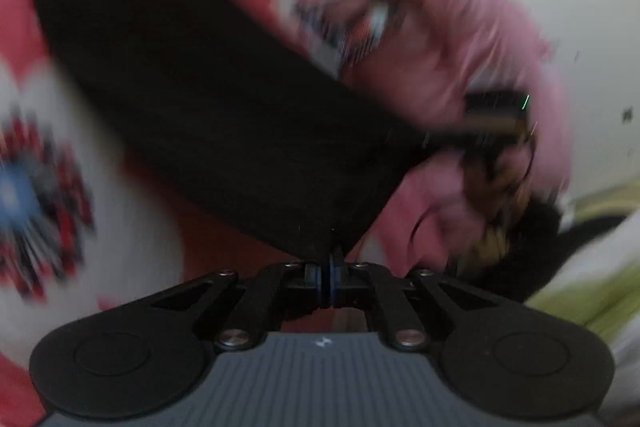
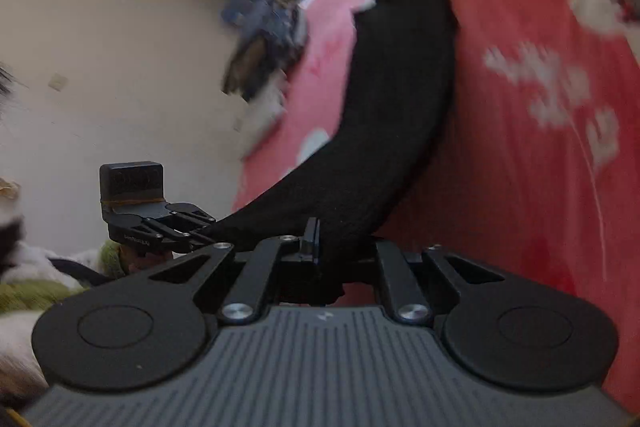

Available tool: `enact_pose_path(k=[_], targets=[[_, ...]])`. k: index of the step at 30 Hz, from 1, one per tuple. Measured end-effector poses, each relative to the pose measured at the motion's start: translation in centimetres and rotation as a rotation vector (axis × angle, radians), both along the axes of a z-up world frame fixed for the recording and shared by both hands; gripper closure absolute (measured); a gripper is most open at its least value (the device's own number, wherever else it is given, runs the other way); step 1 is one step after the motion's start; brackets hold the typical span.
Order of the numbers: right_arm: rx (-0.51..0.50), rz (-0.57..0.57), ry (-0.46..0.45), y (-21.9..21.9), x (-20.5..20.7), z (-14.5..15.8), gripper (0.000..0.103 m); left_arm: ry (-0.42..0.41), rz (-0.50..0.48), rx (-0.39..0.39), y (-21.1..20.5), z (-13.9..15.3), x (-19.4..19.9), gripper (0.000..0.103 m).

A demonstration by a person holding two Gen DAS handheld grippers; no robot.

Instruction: Fold clothes

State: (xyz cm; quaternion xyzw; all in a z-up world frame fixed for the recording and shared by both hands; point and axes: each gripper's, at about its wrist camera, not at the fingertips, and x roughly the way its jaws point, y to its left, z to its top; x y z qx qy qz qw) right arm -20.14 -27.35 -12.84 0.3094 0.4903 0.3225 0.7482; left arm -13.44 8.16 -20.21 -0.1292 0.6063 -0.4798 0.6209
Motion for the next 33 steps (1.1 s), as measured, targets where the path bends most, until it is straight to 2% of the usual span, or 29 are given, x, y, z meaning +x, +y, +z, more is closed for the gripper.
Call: enact_pose_path(k=[2,5,9,16,20,22,24,25,27,28,31,33], targets=[[-0.042,0.010,0.061,-0.1,-1.4,-2.2,0.097,0.056,-0.017,0.027,-0.1,-2.7,-0.8,0.100],[-0.084,0.042,0.113,0.2,-1.5,-2.6,0.097,0.066,-0.032,0.024,0.2,-3.6,-1.0,0.100],[-0.129,0.106,0.151,0.9,-1.8,-2.5,0.097,0.063,-0.069,0.061,0.4,-3.4,-1.2,0.100],[-0.193,0.163,0.209,2.0,-2.3,-5.5,0.097,0.057,-0.144,0.137,0.6,-4.0,-2.6,0.100],[-0.251,0.182,0.187,2.6,-2.3,-5.4,0.096,-0.042,-0.218,0.194,-0.2,-4.6,-3.5,0.099],[-0.327,0.183,0.177,2.9,-2.2,-5.9,0.091,-0.066,-0.261,0.234,-0.3,-5.4,-4.2,0.098],[-0.378,0.191,0.202,3.1,-2.4,-6.6,0.088,-0.067,-0.283,0.237,0.3,-5.6,-4.7,0.096],[-0.381,0.201,0.211,3.1,-2.6,-6.7,0.087,-0.068,-0.298,0.241,0.5,-5.6,-4.8,0.090],[-0.397,0.227,0.228,3.0,-3.2,-6.4,0.077,-0.090,-0.320,0.255,1.3,-4.9,-5.0,0.081],[-0.421,0.246,0.226,3.1,-3.5,-6.1,0.077,-0.106,-0.324,0.262,1.8,-4.4,-4.9,0.075],[-0.487,0.292,0.171,2.9,-3.9,-4.0,0.076,-0.149,-0.310,0.264,2.8,-2.3,-3.6,0.072],[-0.502,0.294,0.095,2.4,-3.3,-2.2,0.076,-0.202,-0.274,0.258,2.1,-0.4,-2.2,0.067]])
